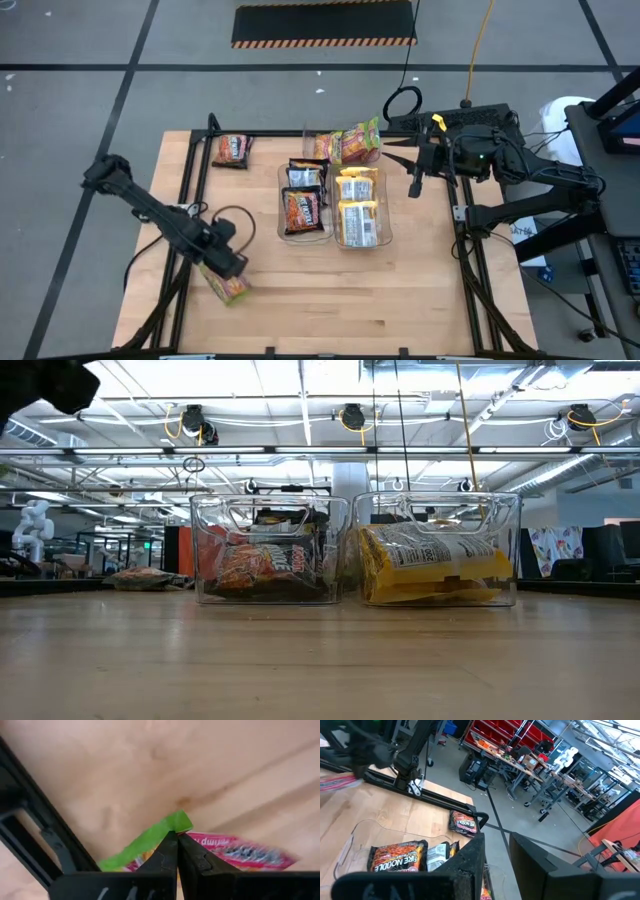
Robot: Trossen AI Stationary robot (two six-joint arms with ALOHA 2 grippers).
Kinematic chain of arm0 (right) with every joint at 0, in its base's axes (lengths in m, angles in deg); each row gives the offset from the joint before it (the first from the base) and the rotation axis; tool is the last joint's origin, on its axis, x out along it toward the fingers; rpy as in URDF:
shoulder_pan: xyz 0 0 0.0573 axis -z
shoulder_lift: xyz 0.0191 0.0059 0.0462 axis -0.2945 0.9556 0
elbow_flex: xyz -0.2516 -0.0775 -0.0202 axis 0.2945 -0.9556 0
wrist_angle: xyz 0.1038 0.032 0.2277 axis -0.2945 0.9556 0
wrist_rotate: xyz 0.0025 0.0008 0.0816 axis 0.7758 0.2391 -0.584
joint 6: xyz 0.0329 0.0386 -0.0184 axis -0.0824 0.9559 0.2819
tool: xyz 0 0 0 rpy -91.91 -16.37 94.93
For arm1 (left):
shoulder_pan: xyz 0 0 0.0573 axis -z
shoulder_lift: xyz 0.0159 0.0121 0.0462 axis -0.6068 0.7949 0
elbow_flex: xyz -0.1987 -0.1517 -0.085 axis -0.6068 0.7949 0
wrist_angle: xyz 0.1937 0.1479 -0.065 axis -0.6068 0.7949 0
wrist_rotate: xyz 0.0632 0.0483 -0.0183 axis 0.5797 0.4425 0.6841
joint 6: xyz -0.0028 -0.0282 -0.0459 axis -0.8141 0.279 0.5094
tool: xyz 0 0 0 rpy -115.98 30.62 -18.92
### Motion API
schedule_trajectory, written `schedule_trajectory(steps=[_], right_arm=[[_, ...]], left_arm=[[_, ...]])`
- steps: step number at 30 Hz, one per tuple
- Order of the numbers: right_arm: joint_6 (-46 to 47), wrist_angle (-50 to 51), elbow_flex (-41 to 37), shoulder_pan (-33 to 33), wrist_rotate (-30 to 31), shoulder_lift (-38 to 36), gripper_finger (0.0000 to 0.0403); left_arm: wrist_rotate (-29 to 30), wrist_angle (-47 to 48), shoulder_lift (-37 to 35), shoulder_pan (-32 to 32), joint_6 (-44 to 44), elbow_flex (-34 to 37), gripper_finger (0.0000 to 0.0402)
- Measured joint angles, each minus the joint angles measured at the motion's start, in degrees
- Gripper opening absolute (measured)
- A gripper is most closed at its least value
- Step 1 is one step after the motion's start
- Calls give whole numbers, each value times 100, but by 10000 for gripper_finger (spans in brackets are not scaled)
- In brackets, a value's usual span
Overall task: Sort Maruchan noodles
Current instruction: Put the green noodle pack into the top transparent bin
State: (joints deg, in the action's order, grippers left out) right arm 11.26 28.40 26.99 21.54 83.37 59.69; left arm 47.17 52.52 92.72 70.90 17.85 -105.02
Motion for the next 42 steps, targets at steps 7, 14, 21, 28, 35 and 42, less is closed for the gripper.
schedule_trajectory(steps=[7, 14, 21, 28, 35, 42], right_arm=[[-74, 1, 0, -1, 3, 1, 86], [-81, 3, 0, 0, 3, 1, 86], [-66, 4, 0, 0, 3, 0, 86], [74, 20, 0, -1, 3, 0, 86], [361, 25, 0, -1, 3, 1, 86], [434, 13, 0, 1, 1, 1, 86]], left_arm=[[508, 408, -369, -414, -315, 0, 0], [1110, 823, -388, -996, -1115, -94, 0], [2276, 1972, -388, -1643, -1752, -1153, 0], [3475, 1927, -312, -2530, -3484, -2445, 0], [3824, 1595, -148, -3767, -5360, -3424, 0], [3622, 68, 121, -4912, -7550, -4015, 0]])
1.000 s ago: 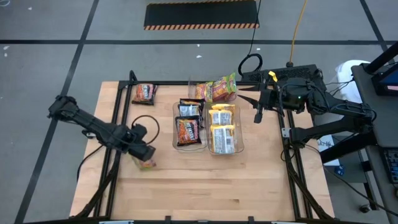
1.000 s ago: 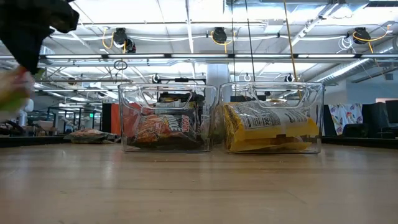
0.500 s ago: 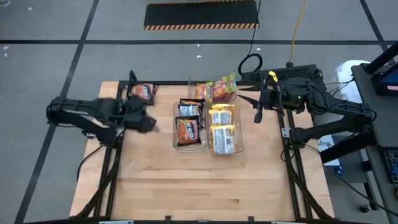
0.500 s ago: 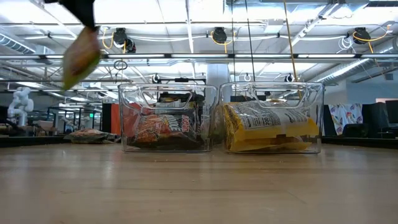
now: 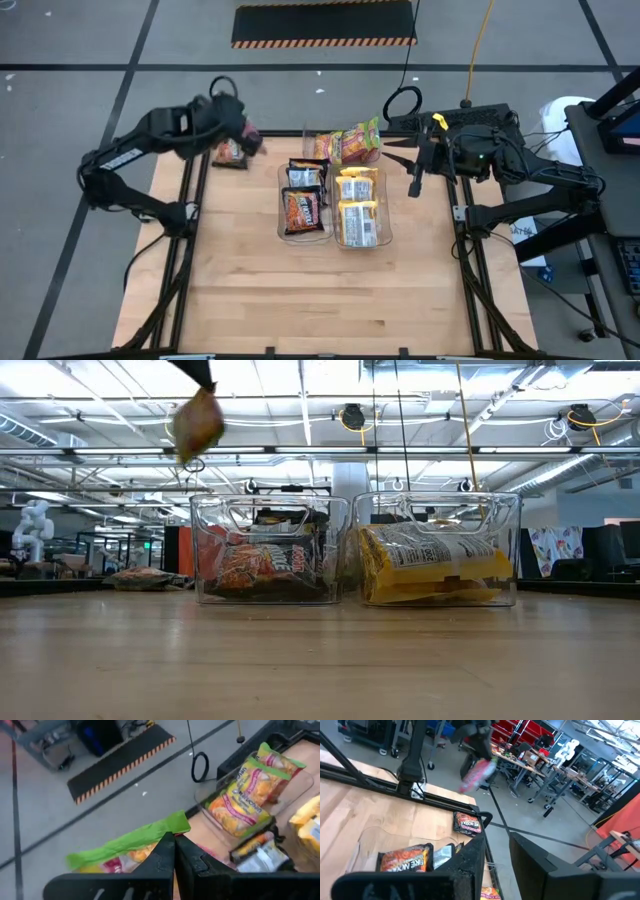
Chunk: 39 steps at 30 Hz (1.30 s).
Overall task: Sort Maruchan noodles
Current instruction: Put the green noodle pack into the top transparent bin
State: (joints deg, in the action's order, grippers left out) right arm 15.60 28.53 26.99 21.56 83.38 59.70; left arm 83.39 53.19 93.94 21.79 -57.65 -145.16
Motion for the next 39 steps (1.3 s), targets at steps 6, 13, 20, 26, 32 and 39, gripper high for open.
schedule_trajectory(steps=[6, 13, 20, 26, 32, 39], right_arm=[[213, -37, 0, 0, -2, 20, 86], [409, -148, 0, 0, 0, 187, 86], [562, -395, 0, 0, 0, 514, 86], [561, -575, -2, 59, 4, 816, 86], [561, -640, -2, 209, 22, 992, 86], [687, -685, -2, 426, 24, 1029, 86]], left_arm=[[-708, -1045, 408, -742, -1265, -274, 0], [-1556, -1784, 1055, -1231, -2316, -324, 0], [-2000, -2006, 1817, -1444, -3152, -323, 0], [-2350, -2375, 2275, -1585, -3666, -319, 0], [-2651, -2956, 2473, -1670, -3954, -317, 0], [-2980, -3550, 2476, -1705, -4372, -317, 0]])
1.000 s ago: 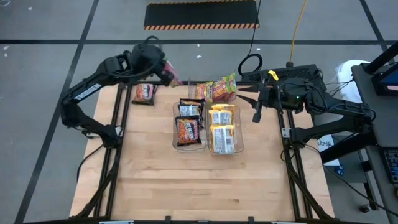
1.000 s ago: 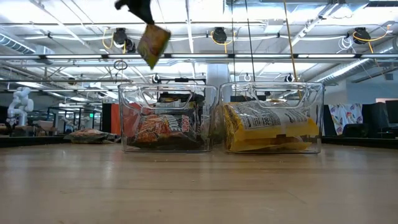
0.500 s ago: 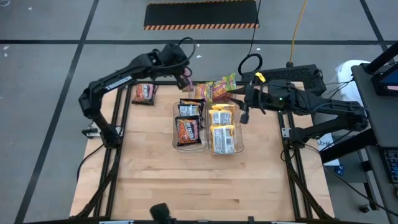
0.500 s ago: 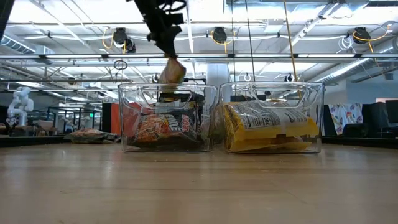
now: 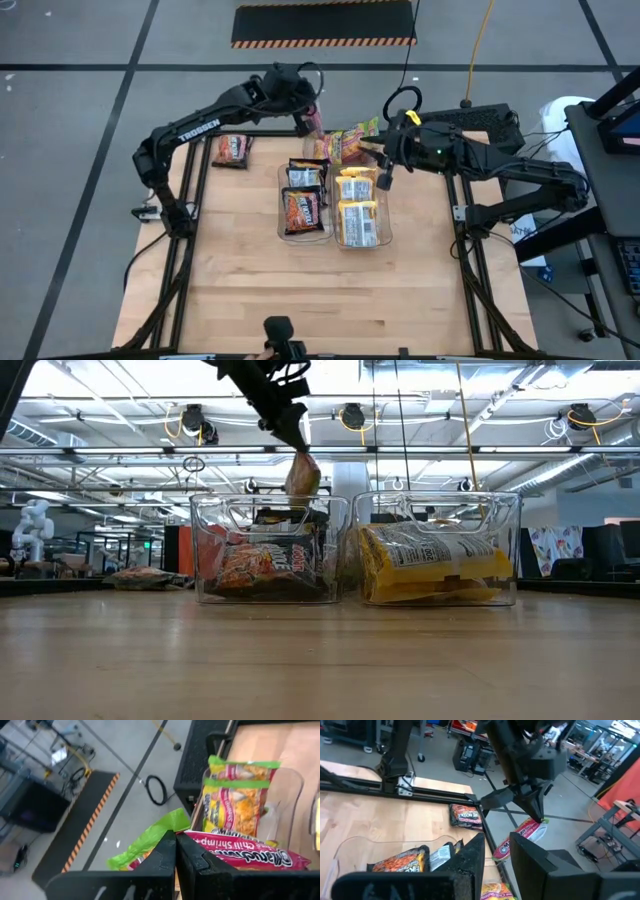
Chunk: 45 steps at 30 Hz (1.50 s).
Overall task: Sort Maruchan noodles
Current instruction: Put the green noodle pack into the top transparent bin
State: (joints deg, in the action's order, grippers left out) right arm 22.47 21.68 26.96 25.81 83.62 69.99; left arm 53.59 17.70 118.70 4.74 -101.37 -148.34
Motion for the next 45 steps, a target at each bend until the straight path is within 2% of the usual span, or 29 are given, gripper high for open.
schedule_trajectory(steps=[5, 13, 22, 29, 37, 45], right_arm=[[149, 7, 0, 112, 0, 0, 86], [143, 7, 0, 116, -1, 0, 86], [275, 9, 0, 116, -2, 0, 86], [278, 9, 0, 116, -2, 0, 86], [278, 11, 0, 116, -2, 0, 86], [406, 11, 0, 116, -20, 0, 86]], left_arm=[[-385, -322, 34, -27, -354, 0, 0], [-636, -497, 338, -76, -569, 2, 0], [-664, -313, 789, -68, -916, 2, 0], [-601, 327, 850, -52, -1832, 2, 0], [-465, 567, 850, 46, -2777, 3, 0], [-443, 447, 958, 204, -2929, 26, 0]])
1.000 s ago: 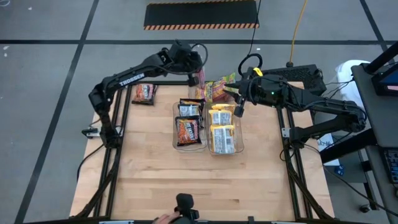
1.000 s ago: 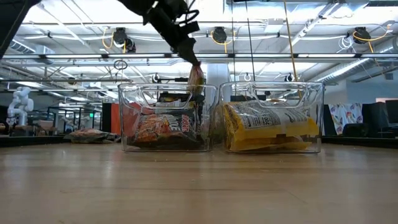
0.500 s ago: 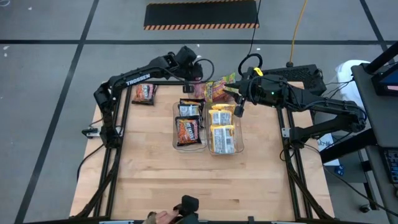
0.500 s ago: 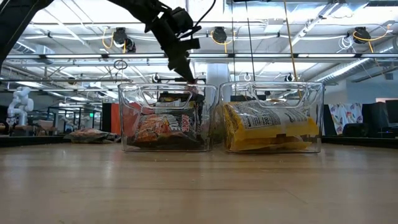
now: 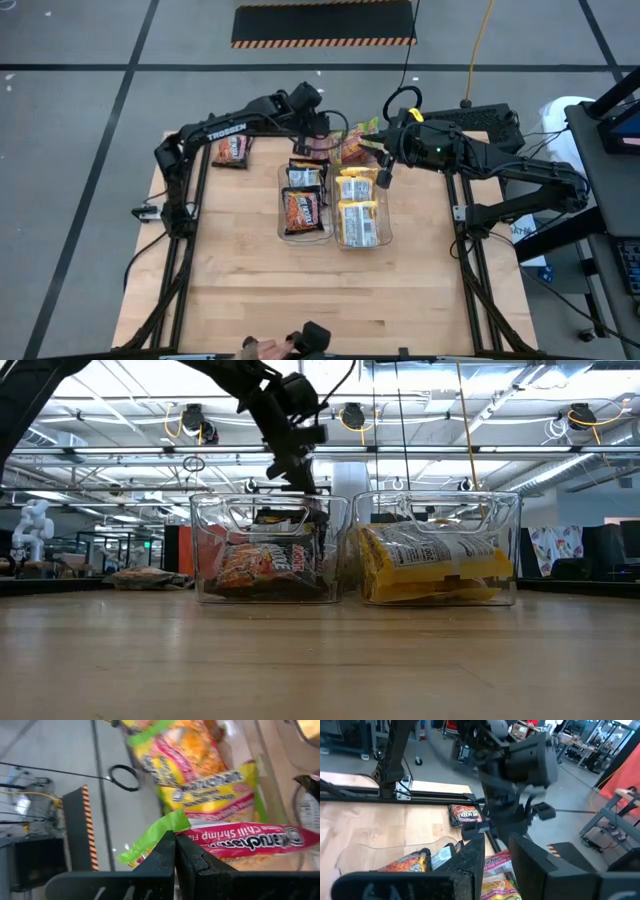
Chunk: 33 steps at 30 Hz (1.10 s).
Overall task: Sort Maruchan noodles
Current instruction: Put the green noodle pack into the top transparent bin
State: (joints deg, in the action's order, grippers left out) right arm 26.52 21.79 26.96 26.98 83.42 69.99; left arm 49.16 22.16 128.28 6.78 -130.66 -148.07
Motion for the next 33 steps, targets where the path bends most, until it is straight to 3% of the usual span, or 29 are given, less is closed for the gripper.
schedule_trajectory(steps=[20, 33], right_arm=[[455, -24, -723, 63, -31, -26, 86], [469, -46, -728, 101, -28, -161, 86]], left_arm=[[234, -107, 832, 510, -375, 2, 0], [291, -398, 832, 624, 747, 11, 33]])
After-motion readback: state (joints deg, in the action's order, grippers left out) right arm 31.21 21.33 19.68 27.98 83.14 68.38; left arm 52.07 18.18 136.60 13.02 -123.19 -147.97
